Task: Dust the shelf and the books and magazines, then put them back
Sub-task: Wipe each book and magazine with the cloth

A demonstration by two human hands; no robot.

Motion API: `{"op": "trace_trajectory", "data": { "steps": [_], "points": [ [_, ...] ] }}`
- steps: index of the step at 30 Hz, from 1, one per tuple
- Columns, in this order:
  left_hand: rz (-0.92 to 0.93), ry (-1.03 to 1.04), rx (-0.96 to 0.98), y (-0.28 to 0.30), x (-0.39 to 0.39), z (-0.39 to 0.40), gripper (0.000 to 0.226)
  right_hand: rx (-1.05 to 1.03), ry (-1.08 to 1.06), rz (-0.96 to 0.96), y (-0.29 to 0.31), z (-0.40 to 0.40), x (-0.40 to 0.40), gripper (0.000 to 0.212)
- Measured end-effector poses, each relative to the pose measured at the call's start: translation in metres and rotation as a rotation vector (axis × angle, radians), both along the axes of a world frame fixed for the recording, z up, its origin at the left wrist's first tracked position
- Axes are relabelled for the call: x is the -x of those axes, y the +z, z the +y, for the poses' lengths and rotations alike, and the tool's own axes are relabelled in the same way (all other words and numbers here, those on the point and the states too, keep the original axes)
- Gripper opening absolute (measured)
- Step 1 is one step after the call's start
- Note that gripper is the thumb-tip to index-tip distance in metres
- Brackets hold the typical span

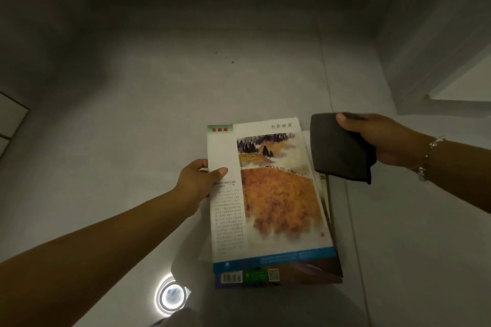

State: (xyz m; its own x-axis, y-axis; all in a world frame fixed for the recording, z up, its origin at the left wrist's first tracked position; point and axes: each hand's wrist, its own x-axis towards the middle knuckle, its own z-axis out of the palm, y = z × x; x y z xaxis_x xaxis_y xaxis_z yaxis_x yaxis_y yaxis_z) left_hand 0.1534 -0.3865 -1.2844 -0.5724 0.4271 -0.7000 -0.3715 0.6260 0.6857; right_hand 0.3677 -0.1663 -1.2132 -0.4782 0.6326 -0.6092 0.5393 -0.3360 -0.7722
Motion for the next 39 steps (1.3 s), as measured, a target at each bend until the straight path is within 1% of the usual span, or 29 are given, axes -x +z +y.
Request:
{"op": "trace_trajectory", "data": {
  "steps": [3, 5, 7, 9, 13, 16, 18, 21, 23, 24, 26, 27, 28, 30, 31, 33, 34, 36, 38, 39],
  "points": [
    [0.037, -0.076, 0.005, 0.001, -0.006, 0.000, 0.017, -0.215, 0.093, -0.028, 0.006, -0.005, 0.013, 0.033],
    [0.012, -0.126, 0.011, 0.001, -0.010, 0.000, 0.024, -0.376, 0.223, -0.081, 0.003, -0.017, 0.022, 0.032],
    [-0.037, -0.130, 0.019, 0.000, -0.013, 0.000, 0.030, -0.482, 0.369, -0.106, -0.004, -0.035, 0.029, 0.035],
    [-0.072, -0.120, 0.018, -0.001, -0.013, -0.001, 0.029, -0.551, 0.515, -0.106, -0.018, -0.056, 0.033, 0.036],
    [-0.088, -0.184, 0.005, -0.001, -0.007, -0.003, 0.016, -0.558, 0.761, -0.031, -0.063, -0.091, 0.030, 0.041],
    [-0.076, -0.206, -0.014, -0.002, -0.006, -0.002, 0.009, -0.706, 0.893, -0.015, -0.091, -0.086, 0.027, 0.041],
    [-0.064, -0.193, -0.032, -0.003, -0.008, 0.000, 0.009, -0.827, 0.884, -0.061, -0.101, -0.070, 0.030, 0.047],
    [0.014, -0.207, -0.031, -0.006, -0.011, 0.004, 0.011, -0.970, 0.736, -0.204, -0.108, -0.043, 0.045, 0.058],
    [0.073, -0.237, -0.036, -0.006, -0.013, 0.006, 0.024, -0.988, 0.652, -0.332, -0.107, -0.032, 0.057, 0.059],
    [0.090, -0.256, -0.039, -0.005, -0.013, 0.006, 0.031, -0.978, 0.616, -0.394, -0.107, -0.030, 0.062, 0.057],
    [0.092, -0.283, -0.045, -0.005, -0.013, 0.007, 0.036, -0.962, 0.572, -0.454, -0.104, -0.040, 0.074, 0.052],
    [0.088, -0.290, -0.044, -0.005, -0.012, 0.006, 0.036, -0.970, 0.587, -0.424, -0.102, -0.050, 0.079, 0.051],
    [0.090, -0.297, -0.041, -0.005, -0.011, 0.006, 0.036, -0.989, 0.640, -0.352, -0.101, -0.061, 0.085, 0.050],
    [0.109, -0.310, -0.035, -0.005, -0.010, 0.005, 0.035, -1.001, 0.813, -0.183, -0.099, -0.081, 0.092, 0.051],
    [0.114, -0.313, -0.033, -0.005, -0.010, 0.005, 0.035, -0.996, 0.886, -0.131, -0.099, -0.087, 0.093, 0.052],
    [0.107, -0.315, -0.038, -0.004, -0.010, 0.003, 0.035, -1.009, 0.930, -0.122, -0.100, -0.081, 0.091, 0.054],
    [0.098, -0.311, -0.048, -0.005, -0.010, 0.003, 0.035, -1.035, 0.900, -0.158, -0.103, -0.073, 0.089, 0.052],
    [0.074, -0.298, -0.060, -0.006, -0.010, 0.003, 0.034, -1.069, 0.756, -0.289, -0.106, -0.051, 0.084, 0.049],
    [0.061, -0.283, -0.057, -0.006, -0.010, 0.004, 0.035, -1.022, 0.601, -0.445, -0.106, -0.033, 0.080, 0.049],
    [0.062, -0.282, -0.053, -0.007, -0.010, 0.004, 0.035, -0.995, 0.564, -0.507, -0.106, -0.030, 0.082, 0.050]
  ]
}}
